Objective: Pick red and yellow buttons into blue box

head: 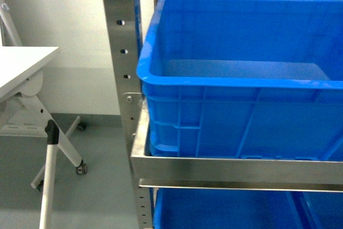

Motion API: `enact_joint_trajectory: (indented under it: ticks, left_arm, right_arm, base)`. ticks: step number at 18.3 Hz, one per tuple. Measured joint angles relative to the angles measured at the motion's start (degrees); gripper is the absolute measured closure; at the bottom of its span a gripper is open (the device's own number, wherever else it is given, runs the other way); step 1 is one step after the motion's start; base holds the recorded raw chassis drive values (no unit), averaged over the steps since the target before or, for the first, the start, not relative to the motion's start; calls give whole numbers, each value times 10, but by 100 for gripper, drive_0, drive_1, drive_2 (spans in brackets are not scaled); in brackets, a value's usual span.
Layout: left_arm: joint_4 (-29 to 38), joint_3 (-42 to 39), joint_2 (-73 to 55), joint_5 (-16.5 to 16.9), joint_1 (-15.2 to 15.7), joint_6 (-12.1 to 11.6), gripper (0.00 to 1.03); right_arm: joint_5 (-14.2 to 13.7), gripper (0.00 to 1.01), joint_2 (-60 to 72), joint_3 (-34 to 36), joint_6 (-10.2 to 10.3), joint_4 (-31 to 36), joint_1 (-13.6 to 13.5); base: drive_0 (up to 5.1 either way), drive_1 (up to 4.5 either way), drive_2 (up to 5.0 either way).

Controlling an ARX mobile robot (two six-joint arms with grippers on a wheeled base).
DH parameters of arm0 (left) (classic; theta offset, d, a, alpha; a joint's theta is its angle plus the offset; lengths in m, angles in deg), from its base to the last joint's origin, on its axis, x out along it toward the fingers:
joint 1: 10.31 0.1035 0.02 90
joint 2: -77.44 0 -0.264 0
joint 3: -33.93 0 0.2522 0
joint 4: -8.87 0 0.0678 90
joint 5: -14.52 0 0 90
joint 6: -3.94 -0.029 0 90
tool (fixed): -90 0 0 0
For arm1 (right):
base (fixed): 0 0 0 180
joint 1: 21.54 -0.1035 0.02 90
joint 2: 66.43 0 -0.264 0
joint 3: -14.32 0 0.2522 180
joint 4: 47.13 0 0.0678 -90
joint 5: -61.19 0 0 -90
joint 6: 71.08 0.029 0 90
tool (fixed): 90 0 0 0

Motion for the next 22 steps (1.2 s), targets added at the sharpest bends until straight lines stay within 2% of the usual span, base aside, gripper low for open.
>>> enact_joint_trajectory:
  ticks: [22]
  left_arm:
    - [1,0,0,0,0,0,75]
  right_arm:
    - [0,69,0,0,0,0,0]
  base:
    - [502,-239,-239]
